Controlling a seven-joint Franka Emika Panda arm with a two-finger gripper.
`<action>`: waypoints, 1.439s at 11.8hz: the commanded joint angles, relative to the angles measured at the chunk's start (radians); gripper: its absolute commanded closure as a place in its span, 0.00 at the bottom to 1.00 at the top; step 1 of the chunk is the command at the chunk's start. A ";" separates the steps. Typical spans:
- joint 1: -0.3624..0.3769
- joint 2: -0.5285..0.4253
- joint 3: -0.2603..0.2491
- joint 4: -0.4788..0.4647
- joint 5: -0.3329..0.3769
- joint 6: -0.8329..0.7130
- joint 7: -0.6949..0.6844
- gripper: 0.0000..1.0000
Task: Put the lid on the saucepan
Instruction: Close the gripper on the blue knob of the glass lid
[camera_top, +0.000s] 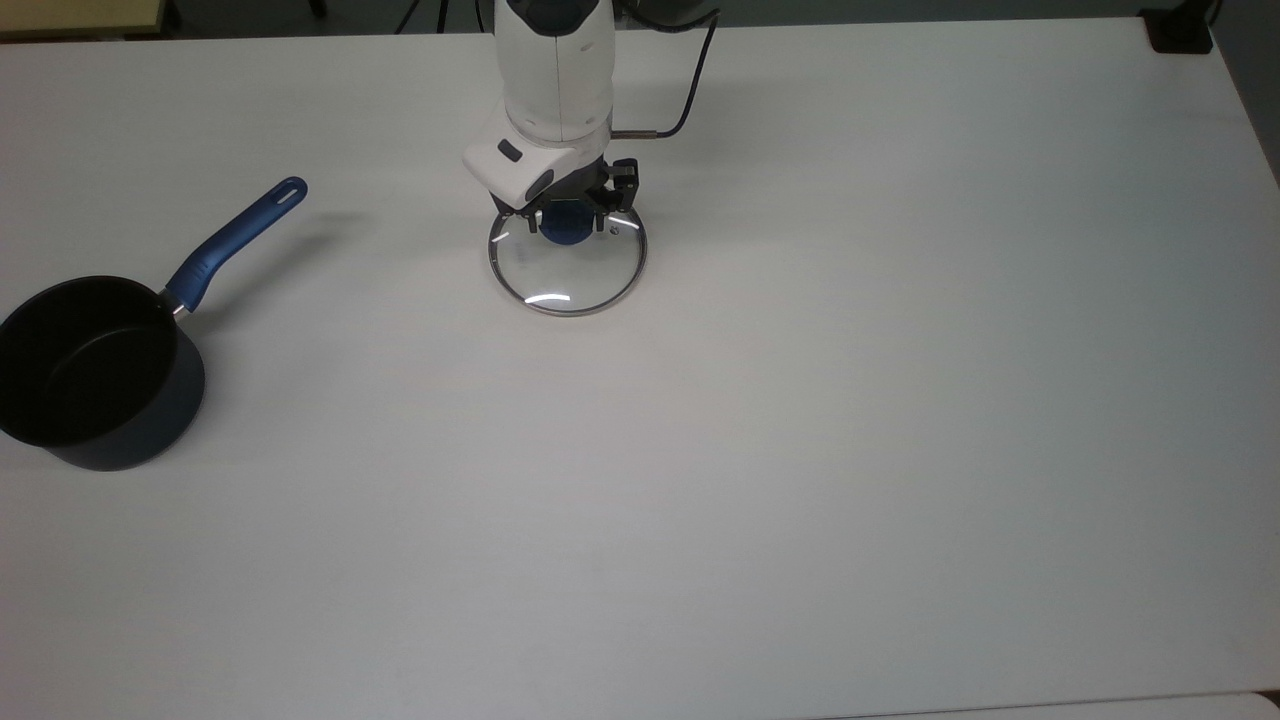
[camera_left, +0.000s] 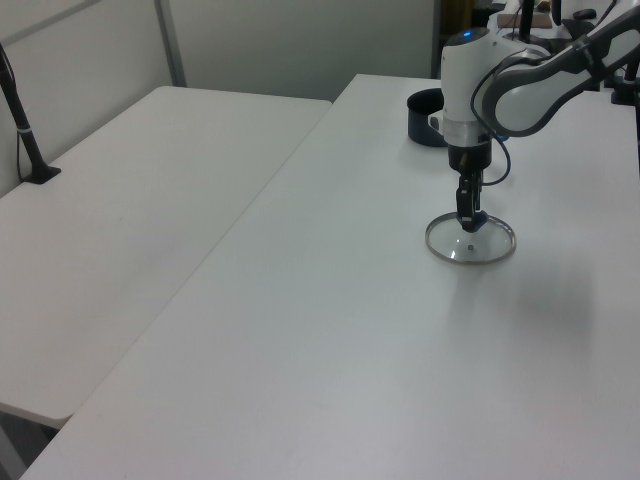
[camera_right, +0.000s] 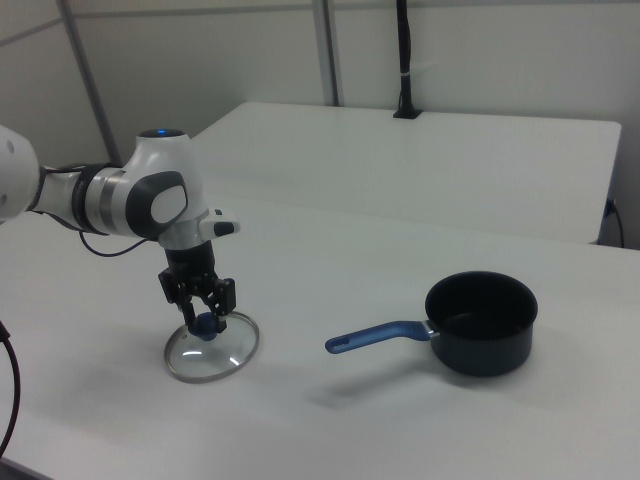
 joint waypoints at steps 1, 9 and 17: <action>0.016 -0.004 -0.006 -0.007 0.017 0.025 0.016 0.37; 0.020 -0.005 -0.006 -0.038 0.018 0.025 0.024 0.35; -0.053 0.056 -0.019 0.275 0.041 -0.221 0.026 0.69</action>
